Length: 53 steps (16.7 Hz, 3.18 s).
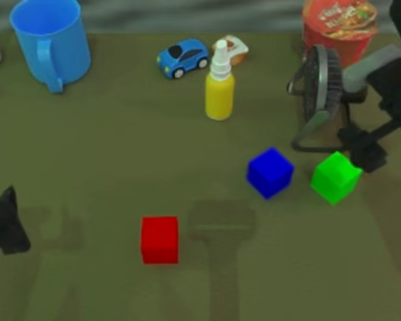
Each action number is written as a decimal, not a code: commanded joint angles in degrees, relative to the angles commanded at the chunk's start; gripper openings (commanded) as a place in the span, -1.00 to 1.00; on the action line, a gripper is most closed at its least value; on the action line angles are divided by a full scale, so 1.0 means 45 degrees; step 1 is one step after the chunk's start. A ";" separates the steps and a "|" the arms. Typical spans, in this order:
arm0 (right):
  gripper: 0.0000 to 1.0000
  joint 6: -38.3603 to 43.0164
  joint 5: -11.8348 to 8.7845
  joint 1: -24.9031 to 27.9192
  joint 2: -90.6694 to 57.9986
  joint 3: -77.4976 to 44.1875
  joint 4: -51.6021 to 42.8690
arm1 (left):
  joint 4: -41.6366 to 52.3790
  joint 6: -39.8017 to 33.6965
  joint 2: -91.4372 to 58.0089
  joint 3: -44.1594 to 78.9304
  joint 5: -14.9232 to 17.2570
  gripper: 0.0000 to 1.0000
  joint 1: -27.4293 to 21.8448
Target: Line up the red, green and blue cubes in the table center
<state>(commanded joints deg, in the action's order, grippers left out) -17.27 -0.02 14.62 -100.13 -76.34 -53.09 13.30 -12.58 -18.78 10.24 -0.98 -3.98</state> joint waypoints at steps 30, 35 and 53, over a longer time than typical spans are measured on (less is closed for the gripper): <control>0.40 -0.0856 0.0047 0.0762 -0.6104 -0.2214 0.0975 | -0.2955 0.2795 0.4173 -0.2275 0.0217 1.00 0.1140; -0.36 -0.0856 0.0047 0.0762 -0.6104 -0.2214 0.0975 | -0.2955 0.2795 0.4173 -0.2275 0.0217 1.00 0.1140; -1.00 -0.0825 0.0046 0.0752 -0.5524 -0.3126 -0.0540 | -0.2955 0.2795 0.4173 -0.2275 0.0217 1.00 0.1140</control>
<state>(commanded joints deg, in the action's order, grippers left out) -20.98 0.19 18.00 -124.98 -90.40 -55.51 0.00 0.00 0.00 0.00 0.00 1.15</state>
